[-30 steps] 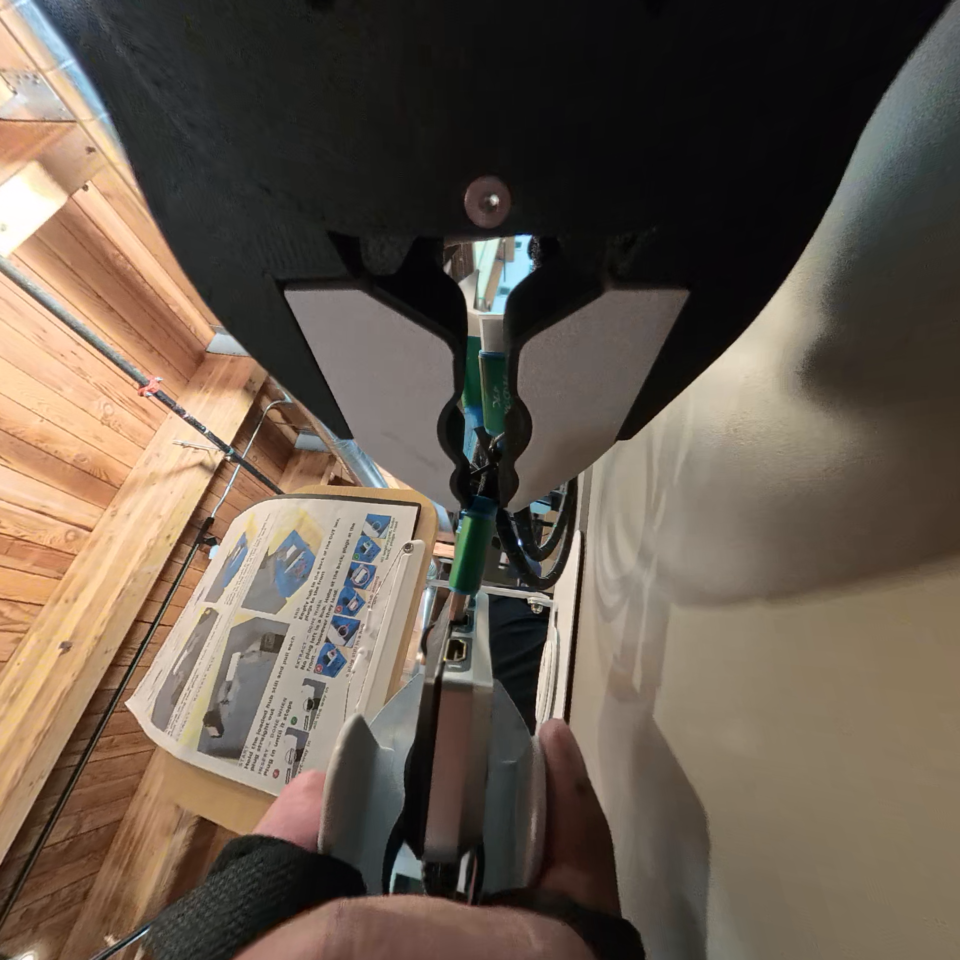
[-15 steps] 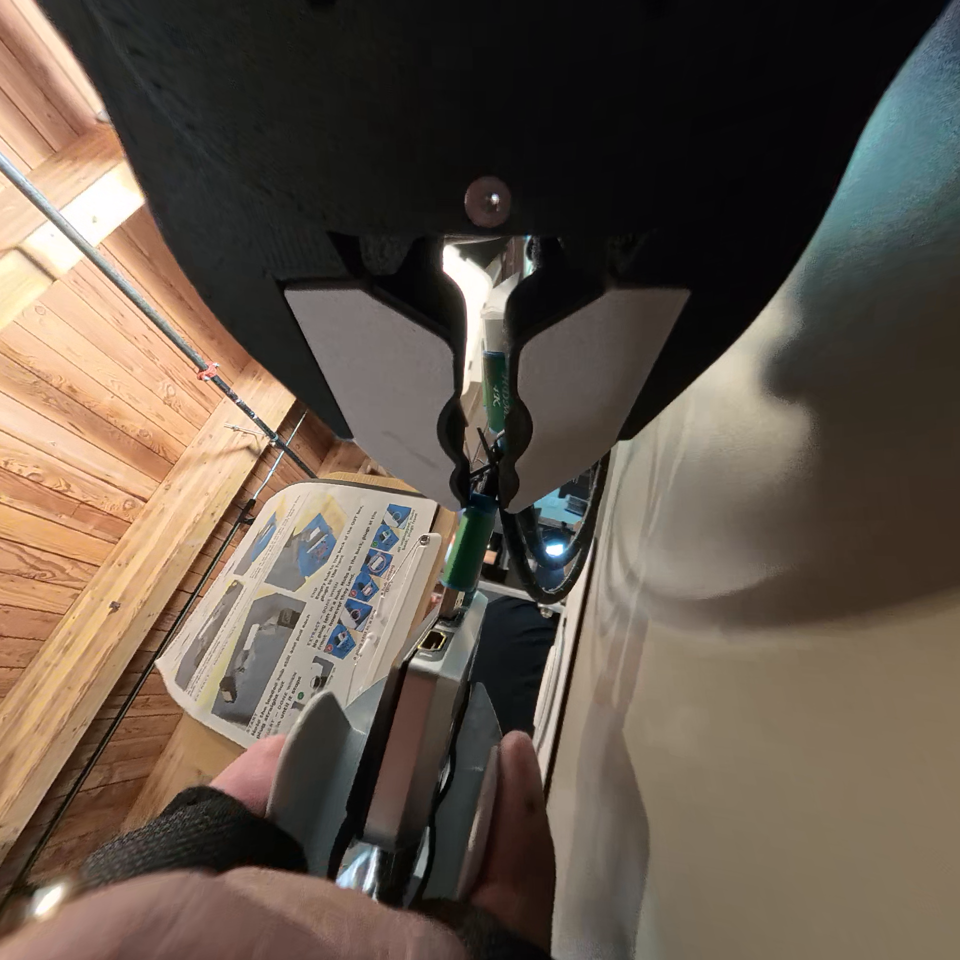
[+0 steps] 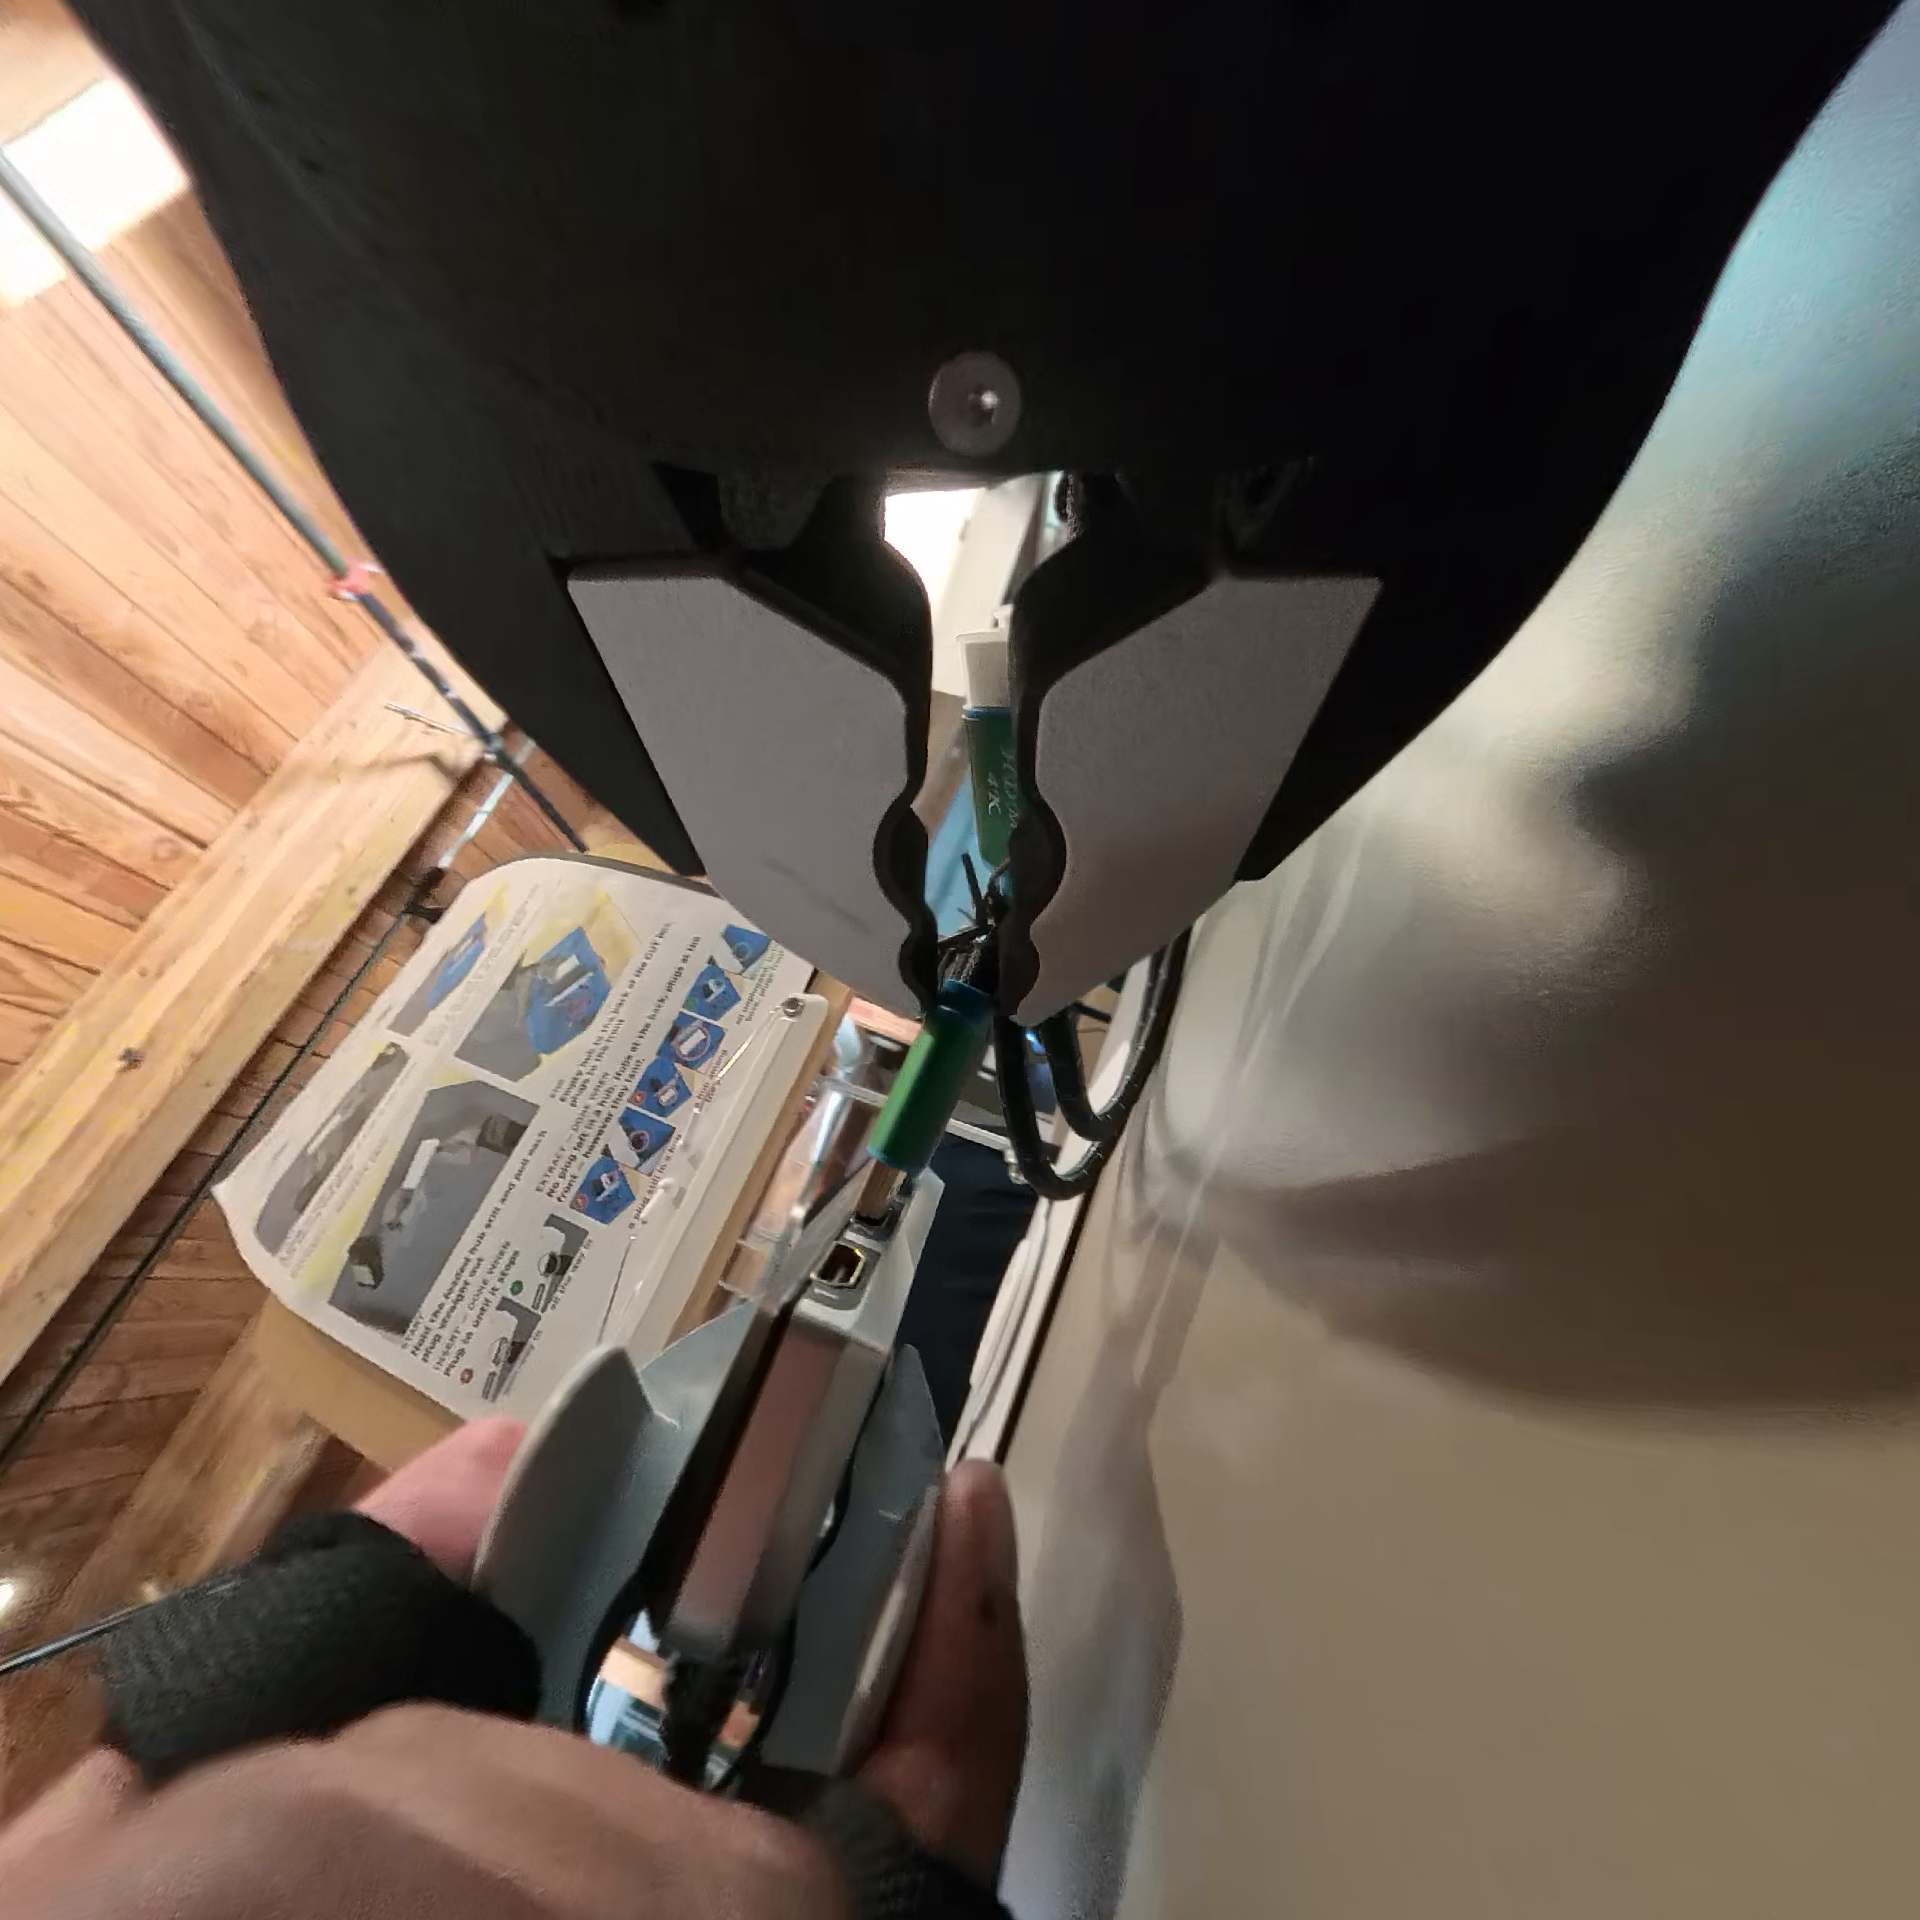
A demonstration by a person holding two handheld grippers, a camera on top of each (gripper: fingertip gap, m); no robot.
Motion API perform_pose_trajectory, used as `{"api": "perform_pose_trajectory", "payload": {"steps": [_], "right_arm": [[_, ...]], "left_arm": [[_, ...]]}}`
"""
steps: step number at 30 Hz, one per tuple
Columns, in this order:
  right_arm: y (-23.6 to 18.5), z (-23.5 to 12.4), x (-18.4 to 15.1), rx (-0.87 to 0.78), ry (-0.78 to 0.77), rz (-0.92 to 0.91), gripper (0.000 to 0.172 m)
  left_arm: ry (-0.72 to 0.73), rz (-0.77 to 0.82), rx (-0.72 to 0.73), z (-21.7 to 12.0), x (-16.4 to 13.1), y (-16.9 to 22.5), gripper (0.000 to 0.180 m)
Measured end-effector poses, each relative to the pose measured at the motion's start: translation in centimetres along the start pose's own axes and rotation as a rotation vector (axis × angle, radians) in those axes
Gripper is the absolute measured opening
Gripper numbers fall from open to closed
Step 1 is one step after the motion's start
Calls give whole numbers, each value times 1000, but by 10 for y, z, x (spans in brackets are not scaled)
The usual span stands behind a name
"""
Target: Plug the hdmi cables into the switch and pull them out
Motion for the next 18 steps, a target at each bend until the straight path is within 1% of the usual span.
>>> {"api": "perform_pose_trajectory", "payload": {"steps": [9,13,18], "right_arm": [[2,-1,-2,59,20,147,10],[0,-1,-3,56,31,155,11],[-3,-1,-4,41,50,105,11]], "left_arm": [[11,33,7,2,-1,0,22],[0,36,17,3,-2,0,22],[-10,39,33,4,-2,0,22]]}}
Point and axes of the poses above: each gripper's, where its closed fingertips meet, z out along the fingers, x out of its top, y = z × x across the jaws, the point moved 10 cm from there along -z, back along the fingers, and after that the axes turned 5 degrees about -x, right-handed, at the moved point
